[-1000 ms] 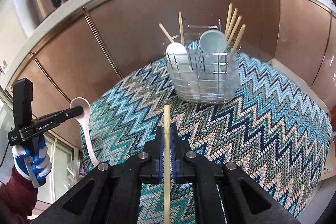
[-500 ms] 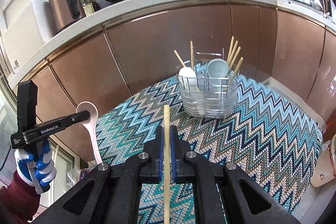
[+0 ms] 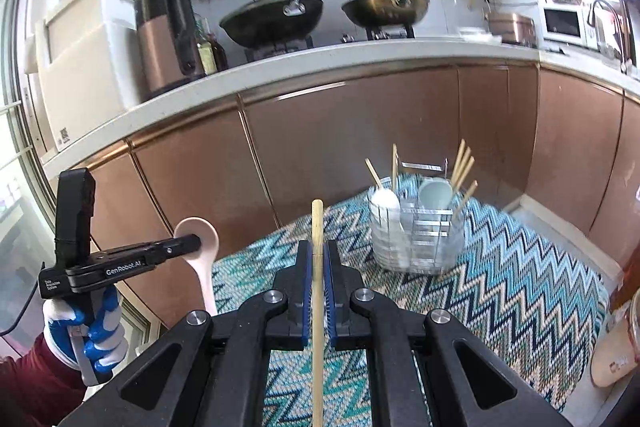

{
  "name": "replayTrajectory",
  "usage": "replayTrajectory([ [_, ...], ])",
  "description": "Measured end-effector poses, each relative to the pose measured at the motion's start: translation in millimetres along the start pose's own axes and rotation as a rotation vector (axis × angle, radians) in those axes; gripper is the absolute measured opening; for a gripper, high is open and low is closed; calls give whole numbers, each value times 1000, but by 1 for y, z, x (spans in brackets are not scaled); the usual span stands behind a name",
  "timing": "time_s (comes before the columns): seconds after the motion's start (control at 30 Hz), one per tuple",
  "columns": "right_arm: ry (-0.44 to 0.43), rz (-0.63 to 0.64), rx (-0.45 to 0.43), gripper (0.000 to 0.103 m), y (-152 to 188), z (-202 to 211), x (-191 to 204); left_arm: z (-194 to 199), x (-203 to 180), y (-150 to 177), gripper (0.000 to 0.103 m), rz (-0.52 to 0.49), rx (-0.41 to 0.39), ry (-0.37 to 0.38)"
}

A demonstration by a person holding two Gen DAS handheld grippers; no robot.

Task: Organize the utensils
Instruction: 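Carry the pink spoon over the basket with the left tool while the right tool carries its chopstick there, then open the left tool to drop the pink spoon in while the right tool releases its chopstick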

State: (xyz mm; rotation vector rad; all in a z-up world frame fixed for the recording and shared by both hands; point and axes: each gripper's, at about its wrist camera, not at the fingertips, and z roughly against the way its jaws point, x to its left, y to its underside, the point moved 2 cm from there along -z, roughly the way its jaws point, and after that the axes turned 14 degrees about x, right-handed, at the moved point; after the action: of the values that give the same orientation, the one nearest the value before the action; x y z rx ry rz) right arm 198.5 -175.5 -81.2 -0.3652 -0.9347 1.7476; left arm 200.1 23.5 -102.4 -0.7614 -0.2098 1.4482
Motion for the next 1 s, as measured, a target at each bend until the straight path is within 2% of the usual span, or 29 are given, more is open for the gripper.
replayTrajectory([
  [0.47, -37, 9, -139, 6, -41, -2, -14, -5, -26, -47, 7, -21, -37, 33],
  [0.7, -47, -3, -238, 6, -76, -14, -40, -20, -48, -96, 7, -43, -88, 57],
  [0.87, -23, -21, -344, 6, -99, -24, -66, -40, -70, -138, 7, -72, -151, 48],
  [1.0, 30, -27, -419, 6, -114, -37, -88, -64, -87, -163, 7, -98, -197, 19],
])
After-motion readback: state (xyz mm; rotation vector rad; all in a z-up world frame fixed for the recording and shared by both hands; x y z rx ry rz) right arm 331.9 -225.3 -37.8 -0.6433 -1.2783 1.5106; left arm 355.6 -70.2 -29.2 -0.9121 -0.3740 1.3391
